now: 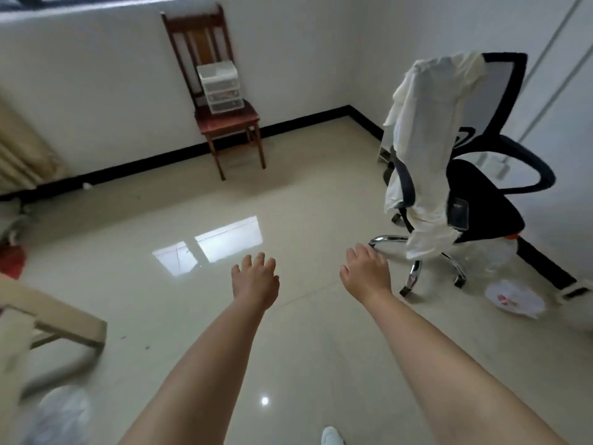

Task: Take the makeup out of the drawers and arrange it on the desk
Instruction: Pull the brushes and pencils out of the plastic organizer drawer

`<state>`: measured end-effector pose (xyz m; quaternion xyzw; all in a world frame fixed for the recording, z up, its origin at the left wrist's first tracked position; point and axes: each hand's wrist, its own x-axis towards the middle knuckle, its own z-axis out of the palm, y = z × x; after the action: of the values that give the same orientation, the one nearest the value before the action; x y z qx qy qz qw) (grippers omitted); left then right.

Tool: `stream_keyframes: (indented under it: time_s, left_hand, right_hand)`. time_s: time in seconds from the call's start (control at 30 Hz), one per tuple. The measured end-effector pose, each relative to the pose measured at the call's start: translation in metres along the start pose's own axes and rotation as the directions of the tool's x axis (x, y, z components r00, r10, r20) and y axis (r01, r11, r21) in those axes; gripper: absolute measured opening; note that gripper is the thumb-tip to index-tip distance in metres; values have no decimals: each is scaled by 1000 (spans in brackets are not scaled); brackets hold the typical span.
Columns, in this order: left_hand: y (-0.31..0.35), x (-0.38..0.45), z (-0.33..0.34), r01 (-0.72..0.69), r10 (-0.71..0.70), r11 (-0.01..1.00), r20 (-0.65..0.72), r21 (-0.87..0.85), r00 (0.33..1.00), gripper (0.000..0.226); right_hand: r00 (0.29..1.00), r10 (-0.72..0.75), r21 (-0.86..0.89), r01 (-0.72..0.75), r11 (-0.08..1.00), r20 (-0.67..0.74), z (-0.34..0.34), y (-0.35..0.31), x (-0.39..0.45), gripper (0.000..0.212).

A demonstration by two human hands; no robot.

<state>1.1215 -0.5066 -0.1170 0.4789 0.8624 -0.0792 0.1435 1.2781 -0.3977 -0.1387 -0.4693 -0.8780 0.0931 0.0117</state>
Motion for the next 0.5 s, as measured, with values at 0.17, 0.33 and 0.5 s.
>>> stream_keyframes:
  time_s: [0.17, 0.33, 0.5]
  left_hand:
    - [-55, 89, -18, 138, -138, 989, 14, -51, 990, 40]
    - [-121, 204, -55, 208, -208, 977, 7, -56, 978, 36]
    - [-180, 330, -107, 220, -220, 975, 9, -4, 975, 31]
  right_hand:
    - [978, -158, -38, 165, 986, 135, 9, -55, 113, 33]
    - [948, -297, -106, 308, 945, 115, 7, -120, 257, 34]
    - [963, -264, -48, 267, 963, 51, -14, -180, 397, 28]
